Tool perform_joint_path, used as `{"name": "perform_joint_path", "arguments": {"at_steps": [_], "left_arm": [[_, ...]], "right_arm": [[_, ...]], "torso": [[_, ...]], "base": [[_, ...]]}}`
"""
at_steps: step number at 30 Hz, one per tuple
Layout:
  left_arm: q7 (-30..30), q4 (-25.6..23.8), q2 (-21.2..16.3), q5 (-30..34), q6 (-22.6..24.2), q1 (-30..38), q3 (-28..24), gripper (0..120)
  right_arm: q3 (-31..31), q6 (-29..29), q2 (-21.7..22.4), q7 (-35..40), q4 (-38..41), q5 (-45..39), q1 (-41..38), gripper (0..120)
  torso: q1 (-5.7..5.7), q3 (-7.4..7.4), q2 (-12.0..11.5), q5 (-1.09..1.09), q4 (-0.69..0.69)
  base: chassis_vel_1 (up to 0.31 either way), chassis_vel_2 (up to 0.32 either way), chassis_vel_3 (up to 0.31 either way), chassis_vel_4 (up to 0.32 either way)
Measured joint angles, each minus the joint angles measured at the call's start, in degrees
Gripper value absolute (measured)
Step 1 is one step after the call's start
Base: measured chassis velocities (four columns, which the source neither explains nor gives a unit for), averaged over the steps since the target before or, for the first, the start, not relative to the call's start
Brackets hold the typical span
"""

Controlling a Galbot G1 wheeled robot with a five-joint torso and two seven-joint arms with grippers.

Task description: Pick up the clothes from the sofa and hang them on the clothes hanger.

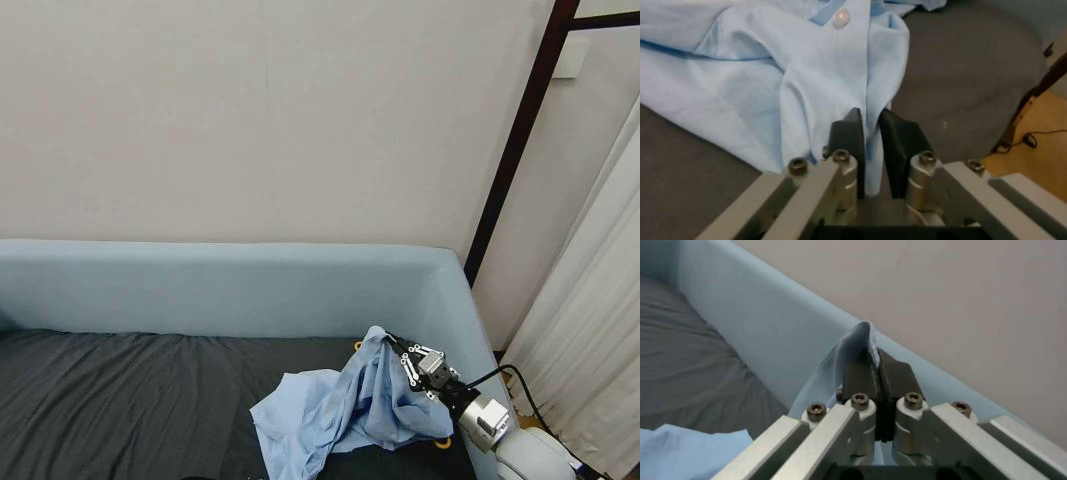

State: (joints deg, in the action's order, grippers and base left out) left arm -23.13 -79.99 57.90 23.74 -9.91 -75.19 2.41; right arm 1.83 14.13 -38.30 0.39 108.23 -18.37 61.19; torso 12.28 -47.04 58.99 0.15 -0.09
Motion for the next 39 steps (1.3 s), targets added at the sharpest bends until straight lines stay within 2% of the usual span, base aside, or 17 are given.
{"name": "perform_joint_path", "arguments": {"at_steps": [2, 4, 7, 9, 11, 12, 13, 15, 17, 18, 22, 26, 33, 39], "left_arm": [[0.14, -4.65, -3.21, 1.27, 0.87, -2.09, 0.40, 28], [0.06, -5.80, -3.98, 1.66, 1.05, -2.59, 0.66, 32], [-2.84, -11.71, -7.82, 4.97, 1.66, -4.23, 2.70, 47], [-4.16, -12.64, -8.43, 5.89, 1.58, -4.02, 3.17, 48], [-7.47, -13.08, -9.32, 9.01, 1.16, -1.46, 3.78, 59], [-7.87, -11.64, -9.04, 9.92, 1.28, 0.89, 3.50, 65], [-7.87, -11.64, -9.04, 9.92, 1.28, 0.89, 3.50, 65], [-6.91, -7.33, -7.31, 10.19, 1.41, 5.34, 1.82, 73], [-6.11, -0.62, -4.08, 10.11, 1.02, 10.90, -0.45, 83], [-6.11, -0.62, -4.08, 10.11, 1.02, 10.90, -0.45, 83], [-6.64, 8.78, 3.10, 10.43, -0.67, 17.41, -2.95, 98], [-9.68, 13.24, 7.25, 11.09, -1.65, 19.36, -2.98, 108], [-12.25, 20.54, 12.30, 13.11, -3.92, 21.24, -1.81, 115], [-14.43, 23.54, 14.53, 13.62, -4.07, 21.55, 0.34, 113]], "right_arm": [[0.79, 0.26, 0.21, -0.23, -0.09, -0.10, 0.05, 0], [1.04, 0.32, 0.26, -0.28, -0.12, -0.14, 0.10, 0], [2.01, 0.73, 0.49, -0.57, -0.34, -0.32, 0.44, 0], [2.24, 0.87, 0.55, -0.68, -0.50, -0.33, 0.50, 0], [2.75, 1.21, 0.68, -1.01, -0.96, -0.35, 0.54, 0], [2.78, 1.25, 0.68, -1.03, -1.09, -0.38, 0.52, 0], [2.78, 1.25, 0.68, -1.03, -1.09, -0.38, 0.52, 0], [2.67, 1.32, 0.58, -1.05, -1.24, -0.40, 0.28, 0], [2.11, 1.38, 0.38, -1.05, -1.27, -0.43, -0.38, 0], [2.11, 1.38, 0.38, -1.05, -1.27, -0.43, -0.38, 0], [1.81, 1.51, 0.33, -1.24, -0.85, -0.41, -1.05, 0], [1.93, 1.58, 0.51, -1.60, -0.73, -0.34, -1.15, 0], [2.57, 1.85, 0.73, -1.81, -0.83, -0.33, -0.93, 0], [2.47, 1.90, 0.81, -1.89, -0.43, -0.37, -1.22, 0]], "torso": [[0.00, 0.00, 0.00, -0.01, 0.01], [0.00, 0.00, 0.00, 0.00, 0.02], [0.00, 0.00, 0.00, 0.01, 0.02], [0.00, 0.00, 0.00, 0.01, 0.02], [0.00, 0.00, 0.00, 0.01, 0.01], [0.00, 0.00, 0.00, 0.01, 0.00], [0.00, 0.00, 0.00, 0.01, 0.00], [0.00, -0.01, 0.00, 0.00, 0.00], [0.00, -0.01, 0.00, -0.01, 0.00], [0.00, -0.01, 0.00, -0.01, 0.00], [0.02, -0.01, 0.00, -0.02, -0.01], [0.01, -0.01, 0.00, 0.00, 0.00], [0.02, -0.01, 0.00, 0.01, 0.01], [0.02, -0.01, 0.00, 0.00, 0.01]], "base": [[0.000, 0.000, 0.000, 0.000], [0.000, 0.000, 0.000, 0.000], [0.000, 0.000, 0.000, 0.000], [0.000, 0.000, 0.000, 0.000], [0.000, 0.000, 0.000, 0.000], [0.000, 0.000, 0.000, 0.000], [0.000, 0.000, 0.000, 0.000], [0.000, 0.000, 0.000, 0.000], [0.000, 0.000, 0.000, 0.000], [0.000, 0.000, 0.000, 0.000], [0.000, 0.000, 0.000, 0.000], [0.000, 0.000, 0.000, 0.000], [0.000, 0.000, 0.000, 0.000], [0.000, 0.000, 0.000, 0.000]]}}
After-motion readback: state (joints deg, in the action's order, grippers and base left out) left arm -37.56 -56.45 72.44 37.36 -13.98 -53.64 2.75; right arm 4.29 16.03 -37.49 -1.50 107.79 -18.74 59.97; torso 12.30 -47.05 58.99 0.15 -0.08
